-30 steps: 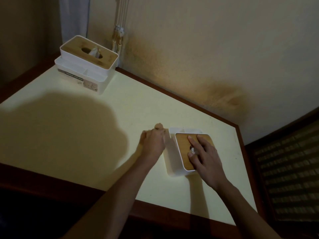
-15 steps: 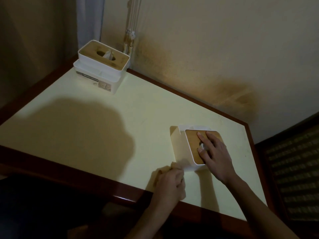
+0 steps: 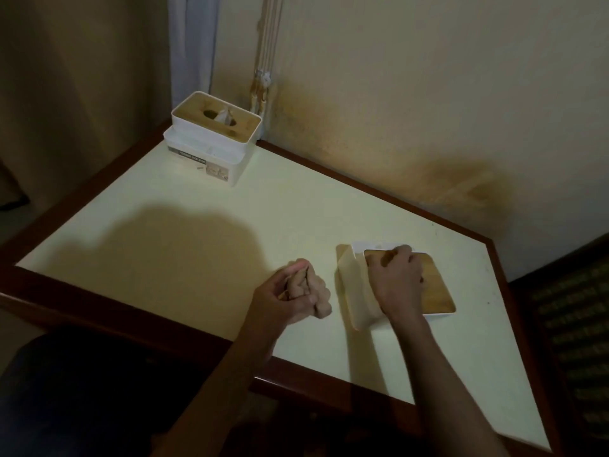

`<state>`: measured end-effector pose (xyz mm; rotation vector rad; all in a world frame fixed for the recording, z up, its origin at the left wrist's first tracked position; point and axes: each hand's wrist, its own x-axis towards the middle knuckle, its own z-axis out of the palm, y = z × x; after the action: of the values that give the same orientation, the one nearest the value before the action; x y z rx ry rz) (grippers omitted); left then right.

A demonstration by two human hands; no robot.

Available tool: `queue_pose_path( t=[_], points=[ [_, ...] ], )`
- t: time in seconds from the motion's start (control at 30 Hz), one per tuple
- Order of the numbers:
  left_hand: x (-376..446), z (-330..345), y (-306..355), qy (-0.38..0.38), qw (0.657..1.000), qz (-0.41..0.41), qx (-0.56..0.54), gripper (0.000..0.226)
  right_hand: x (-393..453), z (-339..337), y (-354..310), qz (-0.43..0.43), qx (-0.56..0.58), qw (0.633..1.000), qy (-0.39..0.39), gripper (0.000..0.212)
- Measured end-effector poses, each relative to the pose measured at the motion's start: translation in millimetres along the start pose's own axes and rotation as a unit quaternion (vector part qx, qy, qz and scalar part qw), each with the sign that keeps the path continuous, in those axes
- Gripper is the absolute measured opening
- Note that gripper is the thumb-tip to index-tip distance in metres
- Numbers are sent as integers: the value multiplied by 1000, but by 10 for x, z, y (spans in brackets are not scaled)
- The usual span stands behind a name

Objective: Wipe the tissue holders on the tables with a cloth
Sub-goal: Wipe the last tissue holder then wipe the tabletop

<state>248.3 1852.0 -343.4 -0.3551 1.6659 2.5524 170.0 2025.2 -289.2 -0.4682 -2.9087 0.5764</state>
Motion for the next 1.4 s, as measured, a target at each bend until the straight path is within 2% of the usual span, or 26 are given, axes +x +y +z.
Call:
queue_pose_path(
  t=[0.1, 0.17, 0.37, 0.47, 0.67, 0.77, 0.9, 1.0, 1.07, 1.17, 1.27, 1.3, 1.4],
  points=[
    [3, -49, 0, -8, 1000, 2, -1, 59, -110, 180, -31, 6, -36, 998, 48, 44],
    [-1, -69, 27, -18, 1000, 1, 1, 63, -114, 162, 2, -12, -10, 999, 46, 44],
    [60, -68, 68, -7, 1000, 4, 17, 60, -54, -71, 293, -164, 104, 978, -70, 28],
    [83, -48, 63, 32, 999, -3, 36, 48, 35, -216, 387, -196, 147, 963, -109, 23],
    [125, -8, -1, 107, 990, 27, 88, 40, 30, -338, 230, -154, 155, 968, -128, 23],
    [149, 23, -24, 114, 989, 45, 77, 43, 8, -204, 141, -124, 108, 983, -76, 43],
    [203, 32, -71, 119, 985, 60, 106, 42, -41, -31, 127, -55, 6, 995, -77, 57],
    [252, 18, -92, 129, 957, 91, 243, 41, -30, 2, 227, -88, -28, 994, -62, 56],
    [325, -28, -111, 117, 920, 131, 351, 42, 3, -31, 295, -107, -22, 992, -67, 56],
    [423, -108, -111, 83, 879, 146, 446, 37, 8, -65, 386, -126, -17, 990, -64, 58],
    [504, -127, -166, 106, 814, 203, 534, 37, 3, -60, 405, -126, -17, 990, -58, 56],
    [528, -132, -190, 101, 811, 214, 535, 39, 2, -56, 402, -128, -17, 990, -56, 57],
    [565, -116, -252, 50, 840, 207, 500, 47, 11, -53, 387, -124, -17, 991, -54, 64]
  ],
)
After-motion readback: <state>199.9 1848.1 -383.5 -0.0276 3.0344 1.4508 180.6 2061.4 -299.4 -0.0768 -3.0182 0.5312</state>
